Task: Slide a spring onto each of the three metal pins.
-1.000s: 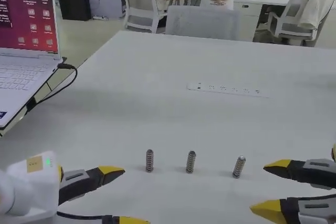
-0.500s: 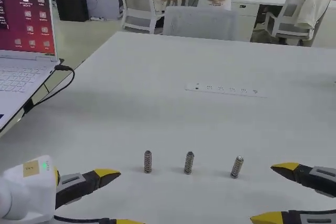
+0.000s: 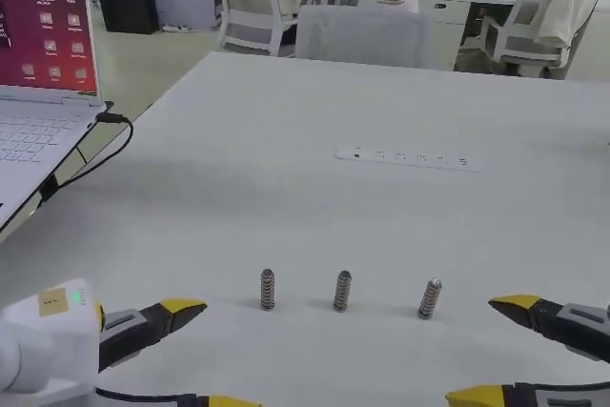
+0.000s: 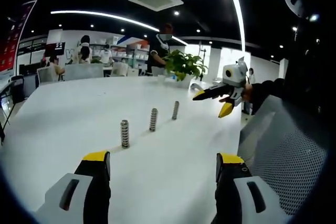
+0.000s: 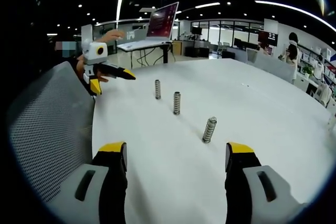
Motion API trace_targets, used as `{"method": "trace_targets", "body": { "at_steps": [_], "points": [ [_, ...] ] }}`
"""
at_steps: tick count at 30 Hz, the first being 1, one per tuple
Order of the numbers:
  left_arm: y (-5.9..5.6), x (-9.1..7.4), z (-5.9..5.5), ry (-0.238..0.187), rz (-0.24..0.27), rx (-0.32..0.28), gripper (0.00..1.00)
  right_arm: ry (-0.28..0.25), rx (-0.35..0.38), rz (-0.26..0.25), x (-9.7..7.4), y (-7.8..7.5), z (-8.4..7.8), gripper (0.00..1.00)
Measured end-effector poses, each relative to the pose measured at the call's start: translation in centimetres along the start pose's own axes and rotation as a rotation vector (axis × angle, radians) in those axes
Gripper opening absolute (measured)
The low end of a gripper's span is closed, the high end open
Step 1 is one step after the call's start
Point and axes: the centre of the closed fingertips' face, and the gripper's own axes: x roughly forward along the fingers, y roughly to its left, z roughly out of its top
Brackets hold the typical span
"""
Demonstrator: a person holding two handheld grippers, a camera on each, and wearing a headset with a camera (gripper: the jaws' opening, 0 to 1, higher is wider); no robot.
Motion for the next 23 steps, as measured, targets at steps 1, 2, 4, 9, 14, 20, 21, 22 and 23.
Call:
{"method": "trace_targets", "body": {
  "at_steps": [1, 2, 4, 9, 14, 20, 21, 22, 23],
  "points": [
    [-0.04, 0.0, -0.02, 0.001, -0.001, -0.002, 0.79, -0.001, 0.005, 0.0, 0.0, -0.03, -0.01, 0.78],
    [-0.03, 0.02, -0.06, 0.003, 0.0, -0.001, 0.8, 0.002, 0.005, 0.0, -0.01, 0.02, -0.05, 0.78],
    [0.02, 0.03, -0.11, 0.004, 0.003, -0.002, 0.82, 0.005, 0.004, -0.005, 0.0, -0.03, -0.11, 0.78],
    [0.1, 0.02, -0.02, 0.001, 0.005, -0.002, 0.84, 0.003, 0.007, -0.007, 0.06, 0.02, -0.06, 0.79],
    [0.11, 0.02, -0.05, 0.001, 0.004, -0.006, 0.84, 0.002, 0.009, -0.012, 0.19, 0.12, -0.02, 0.79],
    [0.14, 0.07, -0.37, 0.002, 0.003, -0.016, 0.85, 0.004, 0.012, -0.013, 0.44, 0.13, -0.35, 0.79],
    [0.15, 0.09, -0.46, 0.004, 0.003, -0.019, 0.85, 0.003, 0.013, -0.013, 0.55, 0.16, -0.36, 0.79],
    [0.17, 0.1, -0.51, 0.005, 0.003, -0.02, 0.85, 0.003, 0.013, -0.012, 0.62, 0.22, -0.38, 0.8],
    [0.17, 0.13, -0.56, 0.005, 0.003, -0.023, 0.85, 0.003, 0.011, -0.01, 0.75, 0.32, -0.42, 0.8]
  ]
}}
